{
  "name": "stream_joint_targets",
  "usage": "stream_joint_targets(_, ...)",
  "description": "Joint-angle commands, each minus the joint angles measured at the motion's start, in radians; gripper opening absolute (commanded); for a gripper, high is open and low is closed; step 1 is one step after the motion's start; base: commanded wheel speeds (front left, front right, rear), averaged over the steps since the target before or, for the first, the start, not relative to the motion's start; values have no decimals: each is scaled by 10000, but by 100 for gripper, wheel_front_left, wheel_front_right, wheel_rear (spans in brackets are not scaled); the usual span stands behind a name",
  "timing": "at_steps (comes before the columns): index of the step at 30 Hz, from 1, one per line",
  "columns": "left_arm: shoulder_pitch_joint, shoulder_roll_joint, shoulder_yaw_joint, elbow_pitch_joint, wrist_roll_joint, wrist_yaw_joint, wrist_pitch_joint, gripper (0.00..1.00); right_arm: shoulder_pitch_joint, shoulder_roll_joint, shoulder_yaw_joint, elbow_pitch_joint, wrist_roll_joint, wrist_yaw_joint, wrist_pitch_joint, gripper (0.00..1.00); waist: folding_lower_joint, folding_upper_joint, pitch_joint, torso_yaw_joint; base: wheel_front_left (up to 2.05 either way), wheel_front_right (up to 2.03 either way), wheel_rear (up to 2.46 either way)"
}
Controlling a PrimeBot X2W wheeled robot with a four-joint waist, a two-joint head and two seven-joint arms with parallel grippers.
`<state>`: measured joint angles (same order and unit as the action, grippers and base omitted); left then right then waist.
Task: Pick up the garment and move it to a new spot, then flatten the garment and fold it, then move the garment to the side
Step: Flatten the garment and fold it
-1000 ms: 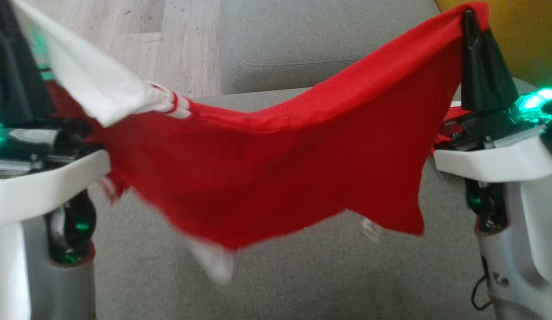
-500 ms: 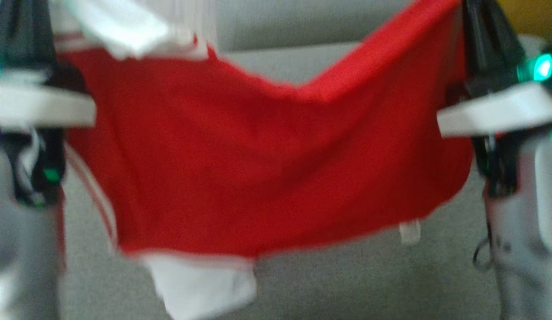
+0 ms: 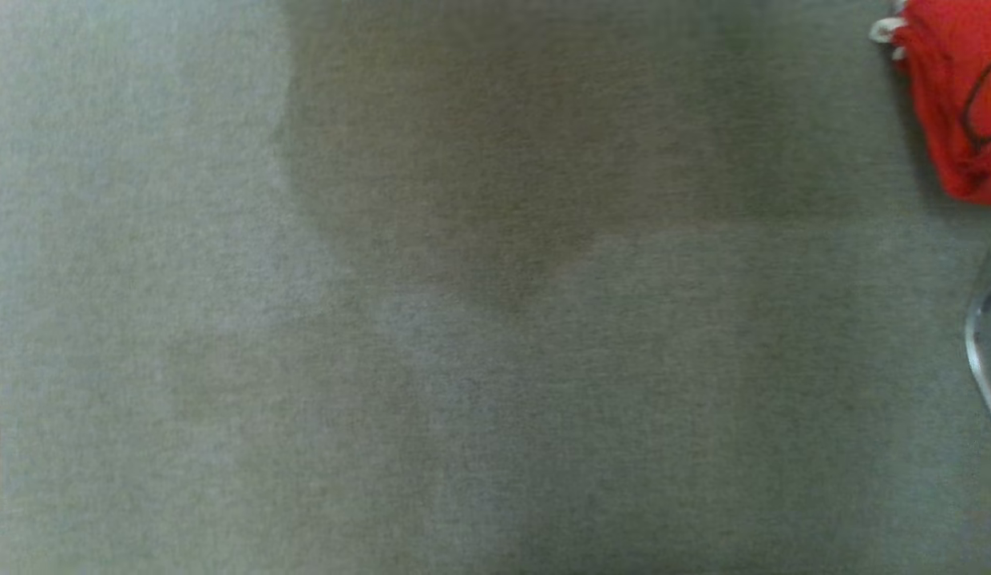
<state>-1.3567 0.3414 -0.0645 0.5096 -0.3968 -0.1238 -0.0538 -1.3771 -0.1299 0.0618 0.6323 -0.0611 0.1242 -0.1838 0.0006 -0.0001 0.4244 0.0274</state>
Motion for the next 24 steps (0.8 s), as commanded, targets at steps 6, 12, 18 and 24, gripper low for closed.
stream_joint_targets(6,-354,240,-677,1430,-238,-62,-1351,0,-152,207,-817,1478,-1068,65,-668,0,-6,1,420,565,0,0,0)
stream_joint_targets(12,963,-22,-1883,1997,-889,-66,-1871,0,1156,-171,-624,2645,-1988,65,-750,0,-6,1,331,792,0,0,0)
stream_joint_targets(18,3075,119,-2923,2002,-1479,-67,-2056,0,2626,-370,-313,4187,-1964,65,-760,0,-6,1,-264,984,0,0,0)
stream_joint_targets(24,5213,491,-3181,1138,-1208,-68,-2076,0,3552,-454,417,5404,-1399,65,-754,0,-6,1,-1187,1001,0,0,0)
